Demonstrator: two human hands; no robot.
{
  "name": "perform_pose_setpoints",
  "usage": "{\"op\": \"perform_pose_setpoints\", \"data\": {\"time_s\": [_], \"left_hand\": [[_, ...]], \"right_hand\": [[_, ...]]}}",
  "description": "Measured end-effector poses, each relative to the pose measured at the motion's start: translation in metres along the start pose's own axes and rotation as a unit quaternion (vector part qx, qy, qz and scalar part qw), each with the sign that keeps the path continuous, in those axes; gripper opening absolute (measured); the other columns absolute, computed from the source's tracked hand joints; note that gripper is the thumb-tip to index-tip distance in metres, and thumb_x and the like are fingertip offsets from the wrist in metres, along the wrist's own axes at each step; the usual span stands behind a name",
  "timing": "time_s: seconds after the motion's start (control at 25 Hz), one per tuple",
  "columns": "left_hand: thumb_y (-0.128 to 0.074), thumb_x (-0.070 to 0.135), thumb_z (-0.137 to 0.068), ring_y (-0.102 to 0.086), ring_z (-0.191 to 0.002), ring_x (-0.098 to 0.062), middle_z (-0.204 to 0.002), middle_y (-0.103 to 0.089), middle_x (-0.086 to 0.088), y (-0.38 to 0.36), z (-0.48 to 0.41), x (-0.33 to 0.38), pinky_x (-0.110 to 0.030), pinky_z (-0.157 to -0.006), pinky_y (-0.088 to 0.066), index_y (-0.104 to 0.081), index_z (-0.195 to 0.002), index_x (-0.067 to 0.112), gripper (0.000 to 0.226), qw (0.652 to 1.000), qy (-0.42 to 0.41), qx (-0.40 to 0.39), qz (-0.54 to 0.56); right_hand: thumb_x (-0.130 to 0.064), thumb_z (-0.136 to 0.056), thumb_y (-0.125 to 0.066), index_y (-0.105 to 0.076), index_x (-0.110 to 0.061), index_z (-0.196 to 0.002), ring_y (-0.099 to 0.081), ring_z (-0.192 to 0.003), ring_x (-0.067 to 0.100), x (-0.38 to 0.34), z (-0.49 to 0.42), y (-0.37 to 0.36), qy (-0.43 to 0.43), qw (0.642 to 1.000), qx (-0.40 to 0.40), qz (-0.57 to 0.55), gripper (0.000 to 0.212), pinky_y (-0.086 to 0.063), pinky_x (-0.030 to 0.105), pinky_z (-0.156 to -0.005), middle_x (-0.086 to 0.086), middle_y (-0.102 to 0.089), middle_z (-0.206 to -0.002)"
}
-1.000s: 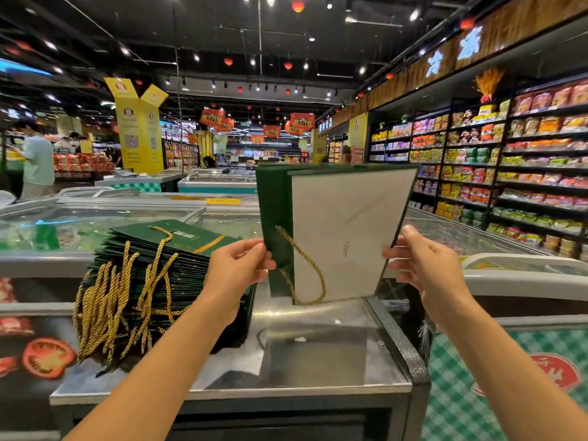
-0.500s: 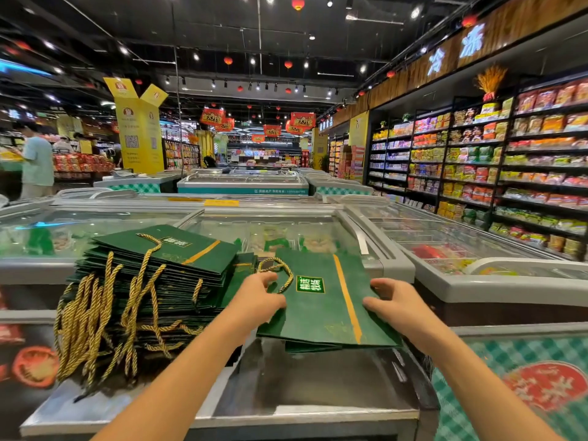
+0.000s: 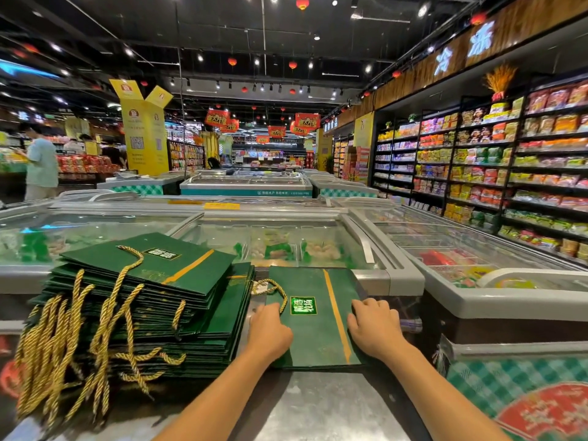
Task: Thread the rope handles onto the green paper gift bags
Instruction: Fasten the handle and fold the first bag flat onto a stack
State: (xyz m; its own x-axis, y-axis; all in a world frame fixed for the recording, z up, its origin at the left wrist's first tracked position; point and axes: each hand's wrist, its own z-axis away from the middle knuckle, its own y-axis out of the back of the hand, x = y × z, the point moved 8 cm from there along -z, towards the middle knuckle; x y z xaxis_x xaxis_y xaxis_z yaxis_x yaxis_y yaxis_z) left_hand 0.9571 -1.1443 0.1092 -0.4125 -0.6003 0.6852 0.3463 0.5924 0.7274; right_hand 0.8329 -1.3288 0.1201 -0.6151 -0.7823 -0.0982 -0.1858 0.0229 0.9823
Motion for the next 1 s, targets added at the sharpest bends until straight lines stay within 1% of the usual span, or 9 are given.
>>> {"op": "perform_pose_setpoints", "data": {"time_s": [0.12, 0.2, 0.32, 0.4, 0.48, 0.6, 0.72, 0.84, 1.0], "left_hand": [[-0.047, 0.002, -0.092, -0.041, -0.138, -0.032, -0.151, -0.043, -0.013, 0.001, -0.006, 0.000, -0.045, -0.110, -0.041, -0.041, -0.151, 0.011, 0.060, 1.000, -0.004, 0.021, -0.005], [-0.045, 0.004, -0.094, -0.033, -0.143, -0.033, -0.154, -0.039, -0.012, 0.000, -0.007, 0.000, -0.045, -0.115, -0.033, -0.040, -0.151, 0.013, 0.058, 0.999, -0.001, 0.020, -0.041], [-0.046, 0.013, -0.100, -0.011, -0.153, -0.030, -0.166, -0.015, -0.008, 0.004, -0.005, 0.012, -0.047, -0.121, -0.016, -0.031, -0.155, 0.018, 0.058, 0.995, -0.046, 0.039, -0.078], [-0.046, 0.027, -0.103, -0.003, -0.156, -0.026, -0.169, -0.005, -0.005, 0.007, -0.009, 0.027, -0.045, -0.123, -0.010, -0.023, -0.159, 0.023, 0.061, 0.989, -0.099, 0.066, -0.085], [-0.041, 0.039, -0.105, 0.003, -0.156, -0.027, -0.169, 0.001, -0.005, 0.004, -0.017, 0.034, -0.044, -0.124, -0.006, -0.016, -0.161, 0.026, 0.063, 0.980, -0.126, 0.061, -0.139], [-0.026, 0.050, -0.106, 0.006, -0.155, -0.031, -0.169, 0.003, -0.010, -0.014, -0.031, 0.019, -0.046, -0.126, 0.000, -0.009, -0.162, 0.027, 0.062, 0.967, -0.104, 0.015, -0.234], [-0.020, 0.056, -0.105, 0.007, -0.155, -0.030, -0.169, 0.003, -0.013, -0.028, -0.040, 0.005, -0.046, -0.125, 0.004, -0.012, -0.161, 0.028, 0.064, 0.970, -0.069, -0.017, -0.233], [-0.016, 0.061, -0.103, 0.010, -0.155, -0.028, -0.168, 0.007, -0.013, -0.036, -0.046, 0.005, -0.045, -0.125, 0.005, -0.010, -0.162, 0.028, 0.068, 0.967, -0.064, -0.028, -0.246], [-0.016, 0.062, -0.102, 0.011, -0.155, -0.027, -0.168, 0.008, -0.013, -0.039, -0.048, 0.003, -0.043, -0.125, 0.006, -0.009, -0.162, 0.029, 0.068, 0.967, -0.066, -0.030, -0.246]], "right_hand": [[-0.042, -0.107, -0.026, -0.049, -0.021, -0.136, -0.044, -0.125, 0.031, 0.000, -0.006, -0.002, 0.010, 1.000, 0.003, 0.020, 0.042, -0.036, 0.046, -0.102, 0.007, -0.050, -0.141], [-0.046, -0.108, -0.025, -0.047, -0.023, -0.142, -0.042, -0.128, 0.031, -0.003, -0.004, -0.002, 0.025, 0.999, 0.005, 0.034, 0.046, -0.035, 0.045, -0.103, 0.004, -0.047, -0.145], [-0.049, -0.107, -0.025, -0.041, -0.024, -0.149, -0.039, -0.137, 0.029, -0.009, -0.003, -0.001, 0.044, 0.998, 0.022, 0.029, 0.051, -0.033, 0.044, -0.106, 0.001, -0.042, -0.153], [-0.050, -0.108, -0.027, -0.037, -0.021, -0.154, -0.032, -0.146, 0.028, -0.016, -0.009, 0.005, 0.054, 0.998, 0.034, -0.003, 0.055, -0.030, 0.043, -0.113, 0.004, -0.035, -0.160], [-0.049, -0.108, -0.028, -0.030, -0.017, -0.158, -0.022, -0.152, 0.028, -0.029, -0.017, 0.005, 0.074, 0.997, 0.019, -0.018, 0.059, -0.023, 0.043, -0.120, 0.009, -0.025, -0.166], [-0.047, -0.109, -0.026, -0.020, -0.012, -0.161, -0.010, -0.155, 0.031, -0.049, -0.026, -0.017, 0.108, 0.993, -0.043, -0.017, 0.063, -0.014, 0.045, -0.124, 0.012, -0.012, -0.169], [-0.048, -0.109, -0.024, -0.016, -0.013, -0.162, -0.007, -0.156, 0.031, -0.052, -0.036, -0.038, 0.106, 0.990, -0.082, -0.034, 0.064, -0.011, 0.046, -0.125, 0.011, -0.009, -0.170], [-0.057, -0.106, -0.020, -0.009, -0.019, -0.163, 0.001, -0.157, 0.028, -0.047, -0.045, -0.047, 0.082, 0.989, -0.118, -0.044, 0.070, -0.002, 0.047, -0.126, 0.007, 0.000, -0.171], [-0.060, -0.105, -0.015, -0.001, -0.022, -0.163, 0.006, -0.157, 0.025, -0.047, -0.048, -0.057, 0.079, 0.989, -0.119, -0.029, 0.071, 0.003, 0.046, -0.127, 0.005, 0.007, -0.171]]}}
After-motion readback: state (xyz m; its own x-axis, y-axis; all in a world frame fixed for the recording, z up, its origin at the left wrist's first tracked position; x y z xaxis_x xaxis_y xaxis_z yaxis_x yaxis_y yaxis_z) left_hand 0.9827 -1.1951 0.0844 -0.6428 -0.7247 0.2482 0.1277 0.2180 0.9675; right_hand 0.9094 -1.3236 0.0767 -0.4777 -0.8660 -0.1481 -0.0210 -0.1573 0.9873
